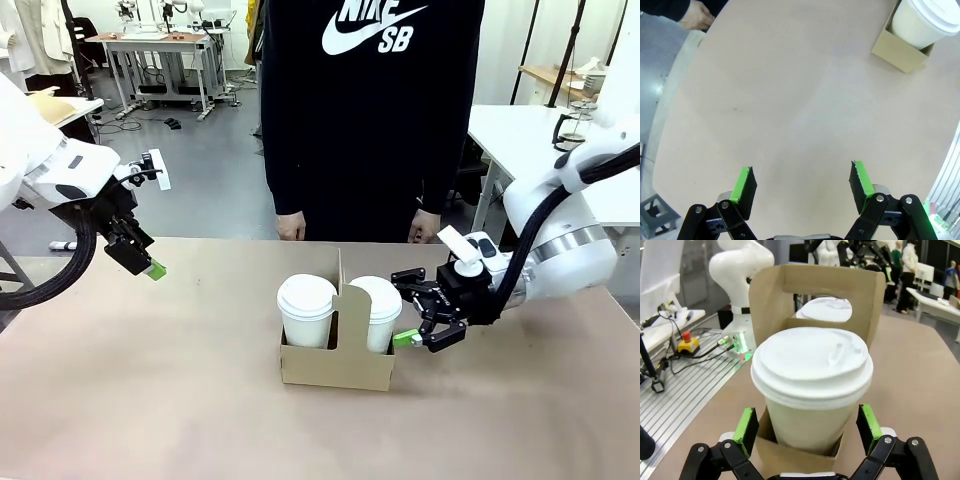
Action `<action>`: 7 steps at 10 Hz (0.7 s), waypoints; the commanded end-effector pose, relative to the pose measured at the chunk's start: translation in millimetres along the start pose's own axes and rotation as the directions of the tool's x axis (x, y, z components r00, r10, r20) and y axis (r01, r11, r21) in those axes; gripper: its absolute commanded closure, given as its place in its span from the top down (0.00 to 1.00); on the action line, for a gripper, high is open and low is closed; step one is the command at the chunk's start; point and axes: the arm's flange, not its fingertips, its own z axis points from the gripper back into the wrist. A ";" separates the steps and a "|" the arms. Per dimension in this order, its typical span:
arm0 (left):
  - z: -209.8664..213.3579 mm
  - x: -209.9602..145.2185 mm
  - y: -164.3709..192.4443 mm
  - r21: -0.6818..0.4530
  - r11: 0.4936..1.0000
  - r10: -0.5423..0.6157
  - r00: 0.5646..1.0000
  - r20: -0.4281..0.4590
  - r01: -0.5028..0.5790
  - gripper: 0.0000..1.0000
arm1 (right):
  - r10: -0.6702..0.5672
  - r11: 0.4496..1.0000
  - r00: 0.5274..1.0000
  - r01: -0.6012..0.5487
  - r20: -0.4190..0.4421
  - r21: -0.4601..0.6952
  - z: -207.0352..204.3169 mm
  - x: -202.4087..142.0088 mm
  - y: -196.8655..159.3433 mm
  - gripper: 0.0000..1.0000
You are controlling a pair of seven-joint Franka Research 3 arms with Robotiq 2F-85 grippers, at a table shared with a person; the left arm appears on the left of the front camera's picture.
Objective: Pour a drink into a cup and package it in a carrier.
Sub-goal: Insert the held 600 ml Paper Cup into the Cup Carrier.
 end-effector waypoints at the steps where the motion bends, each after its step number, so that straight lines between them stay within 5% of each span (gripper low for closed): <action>1: 1.7 0.1 -1.3 -0.007 1.000 0.010 1.000 0.003 -0.010 0.94 | -0.020 0.999 1.000 0.020 -0.005 -0.027 22.2 0.8 14.5 1.00; 4: 1.7 0.1 -1.3 -0.007 1.000 0.010 1.000 0.003 -0.010 0.94 | -0.208 0.929 0.977 0.185 -0.038 -0.322 102.7 14.4 59.8 1.00; 7: 1.7 0.1 -1.3 -0.007 1.000 0.010 1.000 0.003 -0.010 0.94 | -0.539 0.750 0.841 0.457 -0.042 -0.477 182.1 44.0 117.5 1.00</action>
